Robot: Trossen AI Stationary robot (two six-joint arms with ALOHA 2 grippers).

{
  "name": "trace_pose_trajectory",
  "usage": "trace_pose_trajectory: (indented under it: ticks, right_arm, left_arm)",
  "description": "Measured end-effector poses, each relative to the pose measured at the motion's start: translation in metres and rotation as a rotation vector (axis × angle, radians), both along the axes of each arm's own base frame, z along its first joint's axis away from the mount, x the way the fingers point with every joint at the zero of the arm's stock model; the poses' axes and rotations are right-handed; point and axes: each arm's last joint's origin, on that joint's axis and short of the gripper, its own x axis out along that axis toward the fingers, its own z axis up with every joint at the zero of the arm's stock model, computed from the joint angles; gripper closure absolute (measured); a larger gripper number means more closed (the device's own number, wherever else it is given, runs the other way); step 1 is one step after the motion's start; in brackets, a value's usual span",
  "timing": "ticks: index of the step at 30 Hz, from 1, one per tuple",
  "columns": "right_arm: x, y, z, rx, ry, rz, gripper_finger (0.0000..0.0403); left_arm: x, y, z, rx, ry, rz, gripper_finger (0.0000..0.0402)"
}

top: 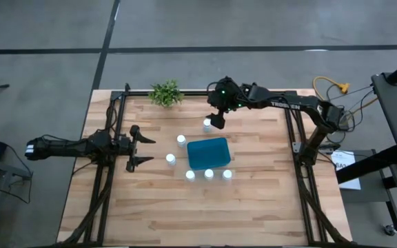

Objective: Pick and place pill bottles into a basket
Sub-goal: Put the white medicine bottle into the blue bin

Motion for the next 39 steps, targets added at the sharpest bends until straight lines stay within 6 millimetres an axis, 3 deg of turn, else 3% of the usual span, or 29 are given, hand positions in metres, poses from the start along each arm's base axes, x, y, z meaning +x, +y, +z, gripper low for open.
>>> trace_pose_trajectory:
  ticks: [12,22,39]
  right_arm:
    - [0.011,-0.008,-0.030,0.093,0.073,0.013,0.0074]
    - [0.020,-0.012,-0.028,0.143,0.116,0.040,0.0074]
    - [0.035,-0.020,-0.043,0.183,0.216,0.054,0.0074]
  left_arm:
    - [0.000,0.000,0.000,0.000,0.000,0.000,0.0107]
    - [0.000,0.000,0.000,0.000,-0.001,0.000,0.0107]
    - [0.000,0.000,0.000,0.000,-0.004,0.000,0.0107]
